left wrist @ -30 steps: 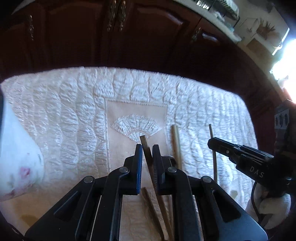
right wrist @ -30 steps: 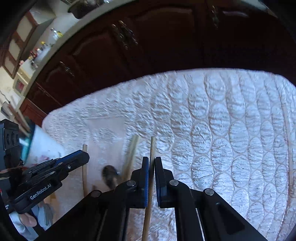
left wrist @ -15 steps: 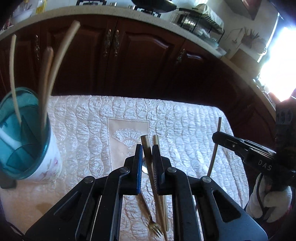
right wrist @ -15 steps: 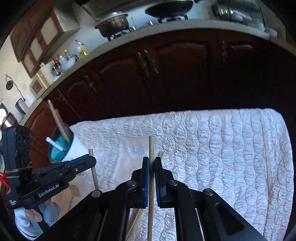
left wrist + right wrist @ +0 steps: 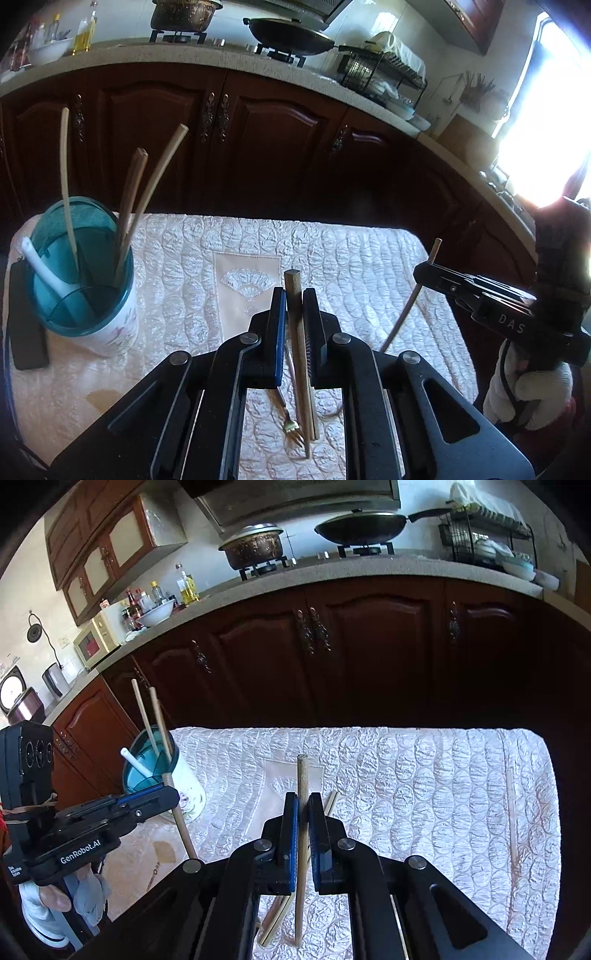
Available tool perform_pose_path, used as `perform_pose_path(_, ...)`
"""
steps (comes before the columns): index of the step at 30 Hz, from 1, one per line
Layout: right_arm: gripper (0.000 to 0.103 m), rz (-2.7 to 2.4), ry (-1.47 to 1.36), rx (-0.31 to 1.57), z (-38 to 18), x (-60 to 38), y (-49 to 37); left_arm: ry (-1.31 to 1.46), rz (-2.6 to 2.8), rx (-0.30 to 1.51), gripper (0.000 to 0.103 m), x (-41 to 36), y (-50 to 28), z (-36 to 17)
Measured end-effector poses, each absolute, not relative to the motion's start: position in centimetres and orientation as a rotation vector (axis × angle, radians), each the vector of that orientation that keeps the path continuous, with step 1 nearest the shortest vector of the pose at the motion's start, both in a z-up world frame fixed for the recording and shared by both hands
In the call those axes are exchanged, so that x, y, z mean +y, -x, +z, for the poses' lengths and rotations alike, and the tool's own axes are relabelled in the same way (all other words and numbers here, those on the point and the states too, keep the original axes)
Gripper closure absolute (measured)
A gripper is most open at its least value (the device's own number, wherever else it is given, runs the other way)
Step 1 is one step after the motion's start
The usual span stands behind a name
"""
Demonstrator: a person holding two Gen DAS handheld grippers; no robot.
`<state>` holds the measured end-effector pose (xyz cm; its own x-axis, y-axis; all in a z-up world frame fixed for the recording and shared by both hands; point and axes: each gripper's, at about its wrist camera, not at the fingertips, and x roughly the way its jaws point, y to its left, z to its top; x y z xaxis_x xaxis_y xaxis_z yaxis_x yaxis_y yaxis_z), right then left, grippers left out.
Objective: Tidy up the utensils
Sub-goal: 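Lift both held chopsticks and carry them over the floral cup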
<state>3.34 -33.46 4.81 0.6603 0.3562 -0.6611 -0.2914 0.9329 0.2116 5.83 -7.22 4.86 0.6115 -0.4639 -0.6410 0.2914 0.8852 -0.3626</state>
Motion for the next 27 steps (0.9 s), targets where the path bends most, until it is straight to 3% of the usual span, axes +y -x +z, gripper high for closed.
perform_pose_path(27, 0.098, 0.437, -0.060, 0.659, 9.0, -30.2, -0.6, 0.263, -0.387, 0.708, 0.096, -2.3, -2.8, 8.6)
